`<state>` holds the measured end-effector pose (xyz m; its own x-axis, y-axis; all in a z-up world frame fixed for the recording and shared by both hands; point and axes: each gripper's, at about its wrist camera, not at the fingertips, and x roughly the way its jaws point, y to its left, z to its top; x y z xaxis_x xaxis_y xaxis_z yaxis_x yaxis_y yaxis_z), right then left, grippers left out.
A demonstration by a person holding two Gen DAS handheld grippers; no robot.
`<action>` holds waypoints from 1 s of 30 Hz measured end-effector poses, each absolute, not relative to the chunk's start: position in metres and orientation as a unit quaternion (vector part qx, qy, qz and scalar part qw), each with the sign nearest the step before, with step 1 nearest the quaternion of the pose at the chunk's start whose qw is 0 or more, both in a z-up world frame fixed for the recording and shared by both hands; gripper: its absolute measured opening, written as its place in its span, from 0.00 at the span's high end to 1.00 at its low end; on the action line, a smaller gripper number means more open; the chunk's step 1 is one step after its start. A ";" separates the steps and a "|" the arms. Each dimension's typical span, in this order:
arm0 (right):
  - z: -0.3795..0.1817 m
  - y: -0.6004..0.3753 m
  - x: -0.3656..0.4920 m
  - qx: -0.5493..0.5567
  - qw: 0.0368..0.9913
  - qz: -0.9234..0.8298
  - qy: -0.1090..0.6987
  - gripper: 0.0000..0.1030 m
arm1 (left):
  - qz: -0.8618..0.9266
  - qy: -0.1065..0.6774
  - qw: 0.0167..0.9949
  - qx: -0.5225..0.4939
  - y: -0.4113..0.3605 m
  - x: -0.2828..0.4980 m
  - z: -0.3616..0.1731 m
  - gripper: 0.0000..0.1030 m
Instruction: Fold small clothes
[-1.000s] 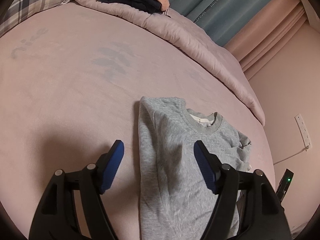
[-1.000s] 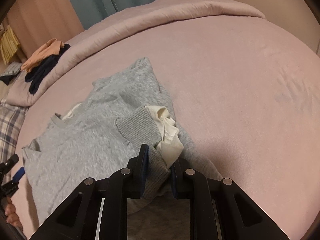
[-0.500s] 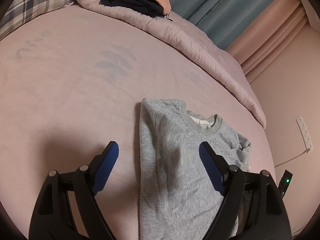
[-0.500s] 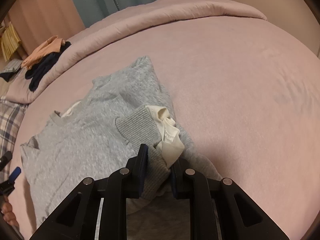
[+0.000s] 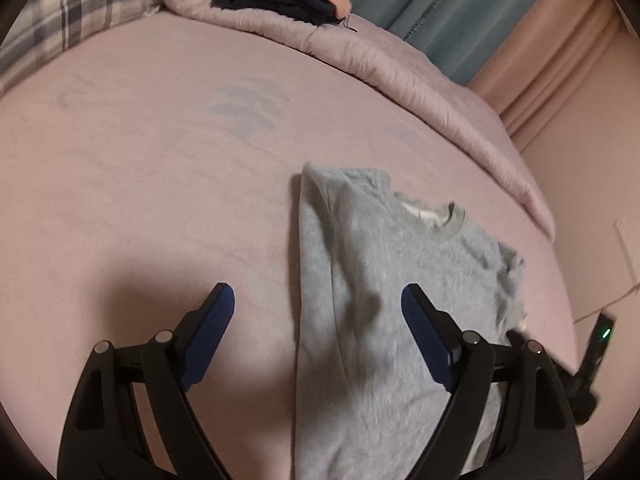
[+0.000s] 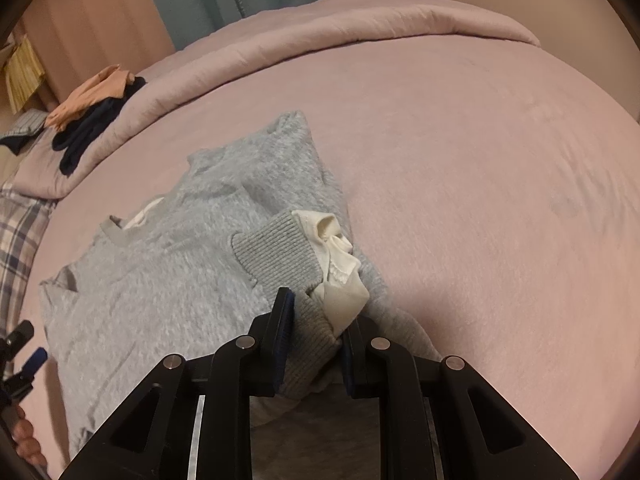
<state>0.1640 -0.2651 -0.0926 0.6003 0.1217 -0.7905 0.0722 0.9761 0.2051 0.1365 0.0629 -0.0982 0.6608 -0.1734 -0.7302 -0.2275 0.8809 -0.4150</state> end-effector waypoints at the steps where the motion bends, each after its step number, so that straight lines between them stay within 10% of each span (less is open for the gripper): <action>1: -0.091 -0.266 0.163 0.107 0.887 0.020 0.448 0.76 | 0.018 0.411 0.880 -0.235 0.058 0.131 -0.096 0.17; 5: -0.071 -0.271 0.145 0.100 0.892 0.048 0.439 0.32 | 0.020 0.413 0.883 -0.221 0.038 0.099 -0.088 0.12; 30: -0.038 -0.331 -0.007 0.099 0.891 0.139 0.420 0.16 | 0.013 0.425 0.871 -0.244 -0.019 -0.031 -0.100 0.07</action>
<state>-0.0066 -0.3315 -0.0377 0.6082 0.3306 -0.7217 -0.1650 0.9420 0.2924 -0.0306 -0.0187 -0.0997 0.6376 -0.1856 -0.7477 -0.2302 0.8803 -0.4148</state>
